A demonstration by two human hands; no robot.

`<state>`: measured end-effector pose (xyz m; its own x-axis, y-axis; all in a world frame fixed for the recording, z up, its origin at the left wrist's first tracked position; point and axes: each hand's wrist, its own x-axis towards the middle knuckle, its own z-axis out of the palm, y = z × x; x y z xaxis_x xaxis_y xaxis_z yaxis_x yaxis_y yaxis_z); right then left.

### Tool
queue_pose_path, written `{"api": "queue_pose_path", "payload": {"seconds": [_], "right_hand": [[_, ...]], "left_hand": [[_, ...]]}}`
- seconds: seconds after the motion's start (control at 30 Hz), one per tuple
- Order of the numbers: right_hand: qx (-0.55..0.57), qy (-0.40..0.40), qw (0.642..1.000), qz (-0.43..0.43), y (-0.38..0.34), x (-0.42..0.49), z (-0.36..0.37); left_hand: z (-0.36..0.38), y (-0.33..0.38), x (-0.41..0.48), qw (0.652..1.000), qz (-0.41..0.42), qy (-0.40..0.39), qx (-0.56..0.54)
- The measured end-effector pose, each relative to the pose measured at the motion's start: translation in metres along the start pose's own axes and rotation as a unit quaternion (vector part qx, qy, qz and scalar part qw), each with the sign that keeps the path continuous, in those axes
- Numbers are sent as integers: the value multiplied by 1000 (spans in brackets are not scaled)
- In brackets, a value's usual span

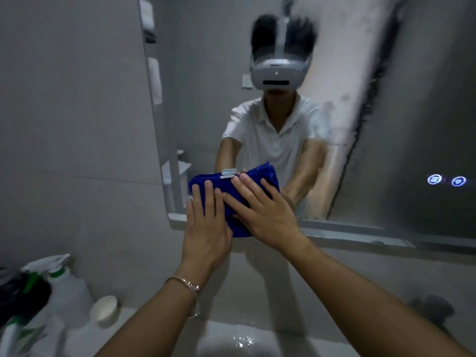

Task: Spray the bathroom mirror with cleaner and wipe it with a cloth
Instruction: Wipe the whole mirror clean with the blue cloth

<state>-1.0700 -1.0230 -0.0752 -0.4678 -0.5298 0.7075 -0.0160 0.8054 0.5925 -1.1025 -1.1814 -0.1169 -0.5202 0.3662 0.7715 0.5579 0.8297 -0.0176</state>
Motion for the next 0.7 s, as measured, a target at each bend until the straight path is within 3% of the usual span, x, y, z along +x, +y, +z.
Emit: {"api": "queue_pose_path", "payload": {"seconds": [0.2,0.43,0.7], "right_hand": [[14,18,1000,-11,46,-62,-6],[16,18,1000,-3,46,-69,-4],[4,-60,998,-12,46,-76,-16]], "left_hand": [[11,76,-6,999,-18,-31,10],[17,73,-11,999,16,-26,-26],[26,68,-13,998,47,-16,-31]]}}
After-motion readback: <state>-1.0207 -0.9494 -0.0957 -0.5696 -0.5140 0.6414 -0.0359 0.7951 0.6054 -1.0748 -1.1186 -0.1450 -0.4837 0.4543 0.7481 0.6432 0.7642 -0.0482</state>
